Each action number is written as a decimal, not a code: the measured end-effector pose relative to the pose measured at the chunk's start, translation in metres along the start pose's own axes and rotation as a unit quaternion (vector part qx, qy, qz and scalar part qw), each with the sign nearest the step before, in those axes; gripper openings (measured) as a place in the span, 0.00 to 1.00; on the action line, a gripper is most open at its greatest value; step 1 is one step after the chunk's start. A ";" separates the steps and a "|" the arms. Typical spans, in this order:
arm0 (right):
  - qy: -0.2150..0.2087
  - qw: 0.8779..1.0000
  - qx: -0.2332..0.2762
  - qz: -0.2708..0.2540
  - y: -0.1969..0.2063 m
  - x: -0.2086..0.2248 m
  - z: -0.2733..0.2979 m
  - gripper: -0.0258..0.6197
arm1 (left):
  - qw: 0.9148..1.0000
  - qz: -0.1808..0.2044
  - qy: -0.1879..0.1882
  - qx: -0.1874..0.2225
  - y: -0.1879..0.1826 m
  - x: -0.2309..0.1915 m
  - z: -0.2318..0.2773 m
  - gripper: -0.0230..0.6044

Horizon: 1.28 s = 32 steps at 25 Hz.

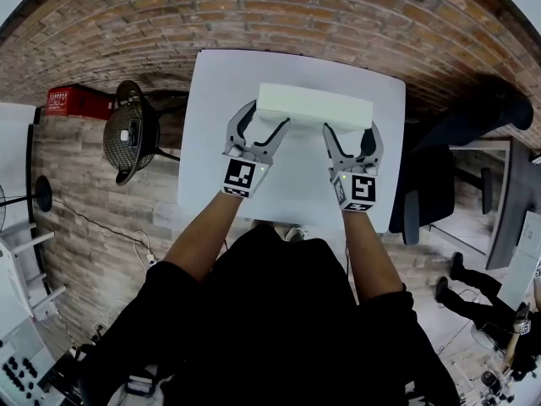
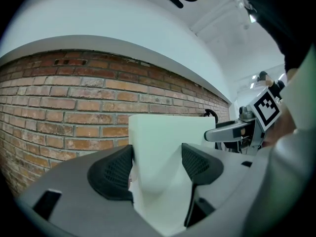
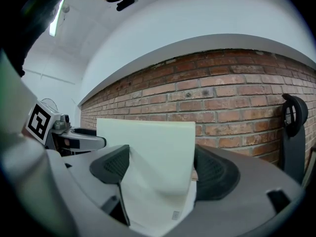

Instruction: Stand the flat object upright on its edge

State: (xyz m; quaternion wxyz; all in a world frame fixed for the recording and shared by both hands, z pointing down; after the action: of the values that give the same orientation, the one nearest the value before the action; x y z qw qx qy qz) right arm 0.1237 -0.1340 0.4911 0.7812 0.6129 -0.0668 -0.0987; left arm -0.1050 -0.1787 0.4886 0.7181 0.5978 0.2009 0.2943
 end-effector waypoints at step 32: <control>-0.050 0.998 -0.021 0.013 0.000 0.003 -0.007 0.72 | 0.999 -0.013 0.022 -0.041 0.004 -0.001 -0.008 0.55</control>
State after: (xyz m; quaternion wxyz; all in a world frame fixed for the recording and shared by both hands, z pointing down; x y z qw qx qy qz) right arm 0.1283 -0.1287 0.4892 0.7909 0.5893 -0.1119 -0.1207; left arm -0.1116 -0.1730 0.4911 0.7411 0.5588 0.2120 0.3060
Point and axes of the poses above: the fingertips, and each gripper's own axes: z forward along the fingers, x to its right, y out of its underside, the point moved 8 cm from there along -z, backward along the fingers, and after that the axes turned 8 degrees about -x, right-handed, at the moved point
